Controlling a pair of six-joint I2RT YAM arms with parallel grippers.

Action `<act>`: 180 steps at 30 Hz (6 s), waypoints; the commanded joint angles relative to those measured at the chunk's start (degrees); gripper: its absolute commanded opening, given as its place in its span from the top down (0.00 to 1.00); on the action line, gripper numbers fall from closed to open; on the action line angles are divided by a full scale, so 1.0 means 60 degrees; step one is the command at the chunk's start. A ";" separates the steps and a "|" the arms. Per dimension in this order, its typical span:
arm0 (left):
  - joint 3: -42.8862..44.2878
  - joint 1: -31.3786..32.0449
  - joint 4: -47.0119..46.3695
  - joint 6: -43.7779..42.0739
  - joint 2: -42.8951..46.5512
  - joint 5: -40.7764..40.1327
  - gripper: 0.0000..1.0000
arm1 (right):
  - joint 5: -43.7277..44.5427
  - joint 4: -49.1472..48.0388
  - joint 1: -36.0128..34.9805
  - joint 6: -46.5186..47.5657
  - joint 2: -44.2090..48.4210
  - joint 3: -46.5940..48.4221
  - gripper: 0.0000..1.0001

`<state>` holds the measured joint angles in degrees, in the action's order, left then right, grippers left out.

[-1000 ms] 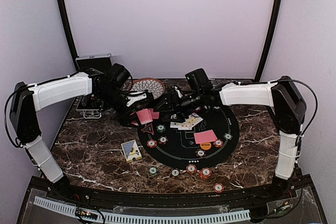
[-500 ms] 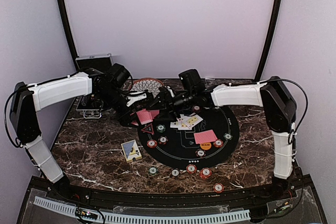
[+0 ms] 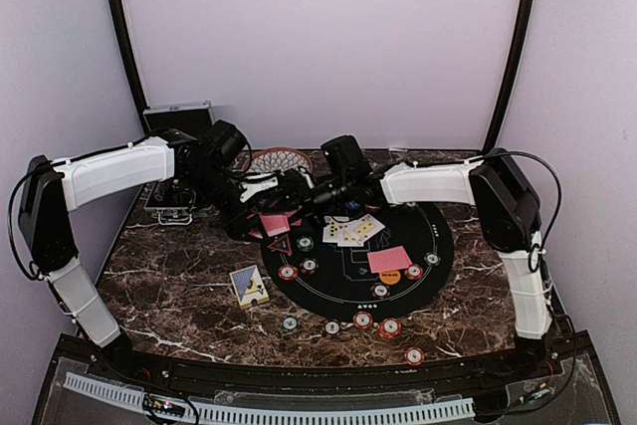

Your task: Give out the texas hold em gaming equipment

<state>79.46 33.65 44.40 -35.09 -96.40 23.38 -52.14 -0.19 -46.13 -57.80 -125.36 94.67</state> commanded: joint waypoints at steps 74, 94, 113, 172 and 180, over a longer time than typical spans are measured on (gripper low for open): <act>0.0145 0.0017 0.0085 -0.0050 0.0409 0.0166 1.00 | -0.0092 0.0246 0.0552 0.0619 0.0847 -0.1517 0.52; 0.0145 0.0017 0.0054 -0.0018 0.0349 0.0092 1.00 | -0.0327 -0.1355 0.0535 -0.0590 0.1714 -0.1969 0.82; 0.0185 0.0017 0.0054 -0.0078 0.0318 0.0011 1.00 | -0.0569 -0.1490 0.0257 -0.0820 0.1482 -0.1780 0.85; -0.0003 0.0017 0.0104 -0.0069 0.0417 -0.0123 1.00 | 0.2908 0.3122 0.4376 0.3984 0.2515 -0.4459 1.00; 0.0013 0.0010 0.0101 -0.0068 0.0419 -0.0099 1.00 | 0.3642 0.3828 0.4370 0.4446 0.2196 -0.4115 0.96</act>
<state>79.46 33.91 43.72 -35.18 -96.42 21.82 -34.04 20.05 -20.21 -33.65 -111.28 67.81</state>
